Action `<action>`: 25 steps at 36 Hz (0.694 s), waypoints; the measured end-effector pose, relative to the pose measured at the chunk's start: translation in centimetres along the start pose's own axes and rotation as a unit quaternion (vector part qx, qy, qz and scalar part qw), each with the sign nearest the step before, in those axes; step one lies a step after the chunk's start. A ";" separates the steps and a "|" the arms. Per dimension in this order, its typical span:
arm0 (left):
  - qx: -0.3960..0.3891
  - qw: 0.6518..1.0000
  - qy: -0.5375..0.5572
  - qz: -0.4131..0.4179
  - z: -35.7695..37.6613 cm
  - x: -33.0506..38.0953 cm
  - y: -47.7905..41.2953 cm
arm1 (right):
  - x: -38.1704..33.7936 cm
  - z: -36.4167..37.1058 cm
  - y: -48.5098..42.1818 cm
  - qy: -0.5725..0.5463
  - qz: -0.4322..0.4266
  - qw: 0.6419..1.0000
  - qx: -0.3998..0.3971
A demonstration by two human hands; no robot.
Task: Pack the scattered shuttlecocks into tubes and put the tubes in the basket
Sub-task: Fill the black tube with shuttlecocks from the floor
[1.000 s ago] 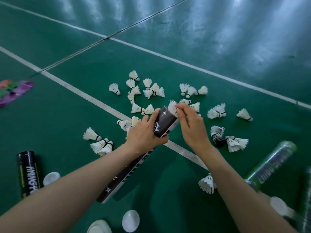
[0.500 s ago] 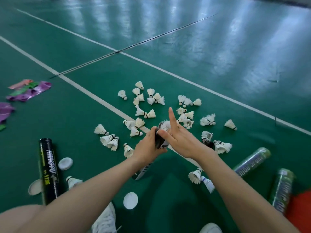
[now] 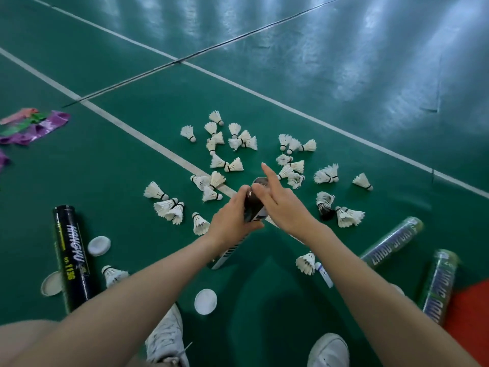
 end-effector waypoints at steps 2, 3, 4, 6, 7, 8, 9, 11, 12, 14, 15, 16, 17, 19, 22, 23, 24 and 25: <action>0.012 1.000 0.009 -0.010 -0.4 -0.3 0.1 | 0.1 0.0 0.4 0.015 -0.045 0.998 0.042; 0.014 1.000 0.013 -0.012 -0.5 -0.5 0.1 | 0.0 0.1 0.6 0.024 -0.056 0.997 0.042; 0.012 1.000 0.015 -0.009 -0.6 -0.5 0.2 | -0.2 0.2 0.7 0.041 -0.057 0.997 0.023; 0.001 1.000 0.020 0.005 -0.5 -0.5 0.3 | -0.7 0.7 1.0 0.087 -0.043 0.995 -0.038; -0.003 1.000 0.020 0.009 -0.4 -0.5 0.3 | -1.0 0.8 1.1 0.107 -0.039 0.992 -0.062; -0.005 1.000 0.017 0.010 -0.4 -0.4 0.5 | -1.3 0.9 1.1 0.125 -0.032 0.988 -0.080; -0.004 1.000 0.020 0.008 -0.3 -0.5 0.6 | -1.4 1.1 1.0 0.141 -0.024 0.985 -0.093; 0.000 1.000 0.030 0.008 -0.4 -0.5 0.9 | -1.6 1.3 0.9 0.159 -0.007 0.980 -0.115; 0.000 0.999 0.032 0.006 -0.5 -0.5 1.0 | -1.6 1.4 0.8 0.155 0.004 0.980 -0.124; 0.000 0.999 0.036 0.002 -0.6 -0.6 1.2 | -1.4 1.6 0.6 0.134 0.026 0.981 -0.135; 0.001 0.999 0.039 -0.001 -0.6 -0.7 1.3 | -1.3 1.6 0.5 0.123 0.036 0.982 -0.138; 0.000 0.999 0.039 -0.002 -0.7 -0.6 1.4 | -1.2 1.6 0.4 0.112 0.047 0.983 -0.140; 0.000 0.999 0.041 -0.003 -0.7 -0.6 1.4 | -1.2 1.6 0.3 0.099 0.056 0.983 -0.142; 0.001 0.999 0.046 -0.001 -0.8 -0.5 1.6 | -1.1 1.5 0.4 0.061 0.062 0.988 -0.129; 0.010 0.998 0.062 -0.004 -0.8 -0.7 1.9 | -0.8 1.3 0.9 0.021 0.031 0.998 -0.048; 0.013 0.998 0.063 -0.008 -0.8 -0.8 2.0 | -0.6 1.3 1.2 0.029 0.009 0.999 -0.012; 0.019 0.998 0.063 -0.008 -0.8 -0.8 2.2 | -0.5 1.3 1.5 0.047 -0.019 0.998 0.022; 0.026 0.998 0.059 -0.009 -0.8 -0.9 2.3 | -0.3 1.3 1.7 0.071 -0.051 0.995 0.053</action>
Point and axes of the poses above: each hand's wrist, its own y-axis away from the middle knuckle, its own z-axis out of the palm, x = y × z, the point moved 5 cm from there along -y, towards the middle knuckle, and after that the axes turned 6 degrees about -y, right-handed, at the moved point
